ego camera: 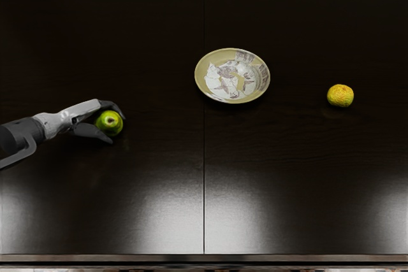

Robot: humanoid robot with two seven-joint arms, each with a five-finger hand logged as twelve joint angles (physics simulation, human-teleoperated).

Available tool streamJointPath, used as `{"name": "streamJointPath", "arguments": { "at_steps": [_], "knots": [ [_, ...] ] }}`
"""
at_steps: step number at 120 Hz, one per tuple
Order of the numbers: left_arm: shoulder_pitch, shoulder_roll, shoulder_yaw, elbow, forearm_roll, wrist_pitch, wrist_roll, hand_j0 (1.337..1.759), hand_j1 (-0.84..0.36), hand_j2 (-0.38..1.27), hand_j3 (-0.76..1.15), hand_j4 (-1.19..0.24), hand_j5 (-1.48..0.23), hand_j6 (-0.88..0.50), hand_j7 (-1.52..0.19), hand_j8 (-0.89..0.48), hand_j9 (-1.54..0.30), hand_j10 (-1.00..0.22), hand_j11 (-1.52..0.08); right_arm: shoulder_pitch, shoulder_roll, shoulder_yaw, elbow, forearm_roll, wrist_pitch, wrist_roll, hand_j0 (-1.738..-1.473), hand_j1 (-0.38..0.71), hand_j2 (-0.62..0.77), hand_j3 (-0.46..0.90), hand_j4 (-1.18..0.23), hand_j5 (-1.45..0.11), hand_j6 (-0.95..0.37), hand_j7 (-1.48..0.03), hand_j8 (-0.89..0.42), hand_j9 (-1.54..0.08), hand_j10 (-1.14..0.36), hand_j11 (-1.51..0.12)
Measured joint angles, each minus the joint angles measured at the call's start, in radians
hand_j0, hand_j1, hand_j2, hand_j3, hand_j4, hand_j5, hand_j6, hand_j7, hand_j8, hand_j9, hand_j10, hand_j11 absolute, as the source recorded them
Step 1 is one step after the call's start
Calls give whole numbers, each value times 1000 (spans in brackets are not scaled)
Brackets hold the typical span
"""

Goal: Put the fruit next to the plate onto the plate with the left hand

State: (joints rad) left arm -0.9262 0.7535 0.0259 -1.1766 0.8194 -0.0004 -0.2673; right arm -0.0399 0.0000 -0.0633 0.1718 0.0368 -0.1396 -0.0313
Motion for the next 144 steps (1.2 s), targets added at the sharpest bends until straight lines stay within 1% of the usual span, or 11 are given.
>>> {"name": "streamJointPath", "arguments": {
  "at_steps": [8,28,35,47,70,74,96,107,123,125,144],
  "knots": [
    [-3,3,-1,-2,1,-9,-2,1640,-449,431,0,-336,-987,-92,-1014,-151,-1090,-455,-1389,0,0,0,0,0,0,0,-1658,-314,-6,0,-30,-38,-30,-38,-30,-38,-30,-38],
    [-20,4,-8,-6,-39,-24,-22,1641,-316,351,0,-405,-1079,-215,-1105,-224,-1162,-638,-1299,0,0,0,0,0,0,0,-1658,-314,-6,0,-30,-38,-30,-38,-30,-38,-30,-38],
    [-34,4,-18,-7,-55,-42,-26,1643,-274,323,0,-414,-1105,-231,-1127,-235,-1184,-675,-1283,0,0,0,0,0,0,0,-1658,-314,-6,0,-30,-38,-30,-38,-30,-38,-30,-38],
    [-74,-2,-30,-7,-80,-68,-29,1644,-250,297,0,-426,-1132,-256,-1153,-239,-1214,-719,-1274,0,0,0,0,0,0,0,-1658,-314,-6,0,-30,-38,-30,-38,-30,-38,-30,-38],
    [-153,-35,-35,-7,-119,-107,-30,1646,-196,244,0,-440,-1154,-282,-1164,-255,-1219,-731,-1259,0,0,0,0,0,0,0,-1658,-314,-6,0,-30,-38,-30,-38,-30,-38,-30,-38],
    [-164,-42,-34,-7,-126,-110,-30,1646,-209,241,0,-442,-1151,-289,-1160,-259,-1218,-742,-1259,0,0,0,0,0,0,0,-1658,-314,-6,0,-30,-38,-30,-38,-30,-38,-30,-38],
    [-216,-88,-31,-4,-143,-119,-30,1648,-191,212,0,-447,-1151,-291,-1163,-263,-1220,-752,-1255,0,0,0,0,0,0,0,-1658,-314,-6,0,-30,-38,-30,-38,-30,-38,-30,-38],
    [-248,-129,-29,-2,-145,-121,-30,1648,-165,199,0,-460,-1146,-308,-1165,-277,-1223,-755,-1253,0,0,0,0,0,0,0,-1658,-314,-6,0,-30,-38,-30,-38,-30,-38,-30,-38],
    [-279,-186,-27,4,-147,-122,-27,1648,-174,204,0,-463,-1139,-311,-1165,-276,-1227,-762,-1253,0,0,0,0,0,0,0,-1658,-314,-6,0,-30,-38,-30,-38,-30,-38,-30,-38],
    [-280,-198,-27,8,-147,-122,-27,1648,-187,239,0,-462,-1136,-312,-1165,-277,-1227,-765,-1254,0,0,0,0,0,0,0,-1658,-314,-6,0,-30,-38,-30,-38,-30,-38,-30,-38],
    [-321,-287,-26,57,-142,-123,-19,1648,-183,216,0,-452,-1143,-294,-1169,-257,-1224,-754,-1254,0,0,0,0,0,0,0,-1658,-314,-6,0,-30,-38,-30,-38,-30,-38,-30,-38]
  ]
}}
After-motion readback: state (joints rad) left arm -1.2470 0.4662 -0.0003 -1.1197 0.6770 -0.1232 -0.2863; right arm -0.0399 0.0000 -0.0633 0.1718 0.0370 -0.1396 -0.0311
